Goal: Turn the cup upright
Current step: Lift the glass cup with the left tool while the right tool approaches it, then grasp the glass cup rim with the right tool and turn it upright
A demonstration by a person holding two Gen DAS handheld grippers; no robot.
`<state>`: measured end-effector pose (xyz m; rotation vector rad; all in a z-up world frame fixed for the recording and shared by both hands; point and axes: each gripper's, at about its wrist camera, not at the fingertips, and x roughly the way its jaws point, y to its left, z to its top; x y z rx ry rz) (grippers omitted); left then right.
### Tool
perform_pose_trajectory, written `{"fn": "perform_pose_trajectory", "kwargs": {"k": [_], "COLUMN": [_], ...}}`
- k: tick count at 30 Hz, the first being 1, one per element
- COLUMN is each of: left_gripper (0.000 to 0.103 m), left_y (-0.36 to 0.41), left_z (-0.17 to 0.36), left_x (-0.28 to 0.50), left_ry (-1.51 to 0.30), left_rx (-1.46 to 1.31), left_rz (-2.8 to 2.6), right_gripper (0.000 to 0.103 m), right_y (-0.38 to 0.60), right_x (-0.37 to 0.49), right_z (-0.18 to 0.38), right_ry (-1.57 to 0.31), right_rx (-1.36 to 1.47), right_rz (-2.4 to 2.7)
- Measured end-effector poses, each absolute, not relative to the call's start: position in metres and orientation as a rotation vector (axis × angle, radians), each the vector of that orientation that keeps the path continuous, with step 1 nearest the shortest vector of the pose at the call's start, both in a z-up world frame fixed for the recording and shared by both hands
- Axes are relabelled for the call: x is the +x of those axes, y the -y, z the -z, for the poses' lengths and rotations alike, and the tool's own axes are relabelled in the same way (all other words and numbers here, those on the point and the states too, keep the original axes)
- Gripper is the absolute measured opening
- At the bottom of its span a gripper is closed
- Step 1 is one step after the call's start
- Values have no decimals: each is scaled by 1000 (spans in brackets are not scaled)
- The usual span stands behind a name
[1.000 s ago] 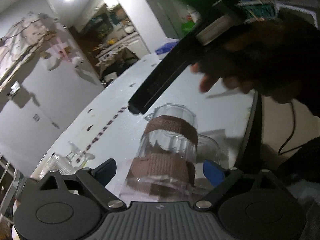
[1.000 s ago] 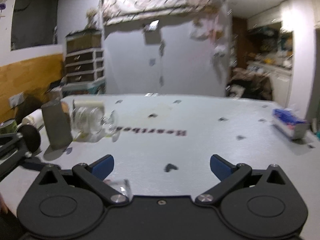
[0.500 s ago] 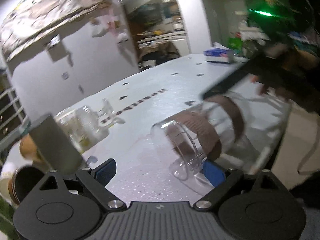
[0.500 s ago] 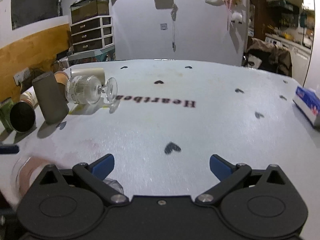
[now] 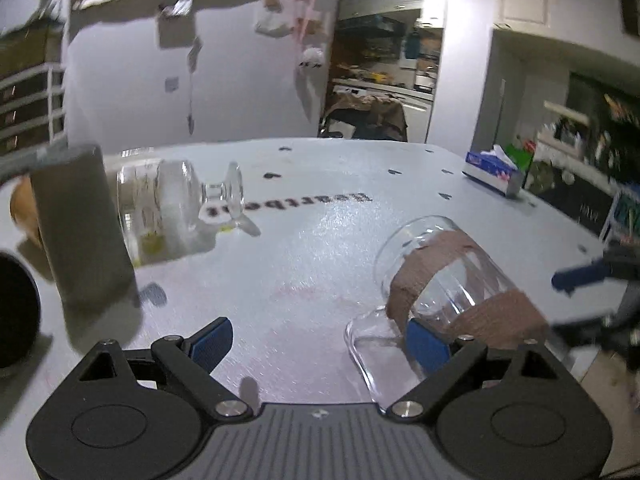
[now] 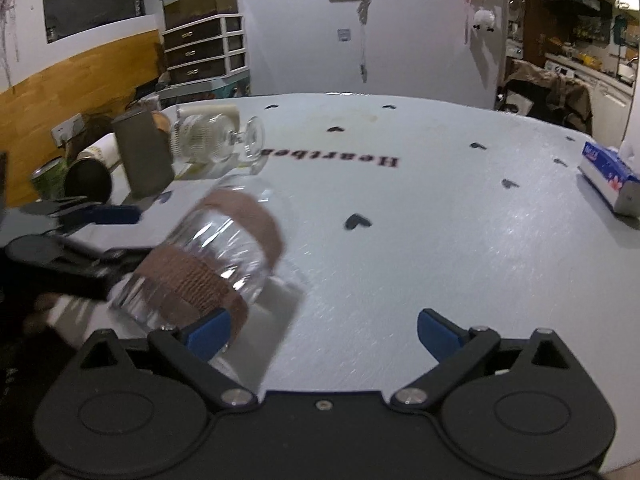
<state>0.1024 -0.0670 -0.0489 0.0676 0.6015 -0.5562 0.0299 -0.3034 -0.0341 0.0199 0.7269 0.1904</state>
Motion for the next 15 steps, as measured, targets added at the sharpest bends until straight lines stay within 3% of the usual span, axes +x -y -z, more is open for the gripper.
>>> {"fn": "perform_pose_trajectory", "kwargs": {"k": [5, 11, 15], "left_gripper": [94, 98, 99], "left_y": [65, 50, 42], "left_z": [36, 19, 15], "left_x": [81, 56, 48], "left_ry": [-576, -501, -483], "left_rx": [59, 35, 22], "left_rz": [500, 458, 436], "right_gripper": [100, 100, 100], "right_y": [310, 333, 322], "right_x": [31, 72, 103], "right_z": [28, 15, 12], "right_ry": [-748, -919, -952], "right_rx": [35, 506, 572], "right_rz": [-231, -300, -258]}}
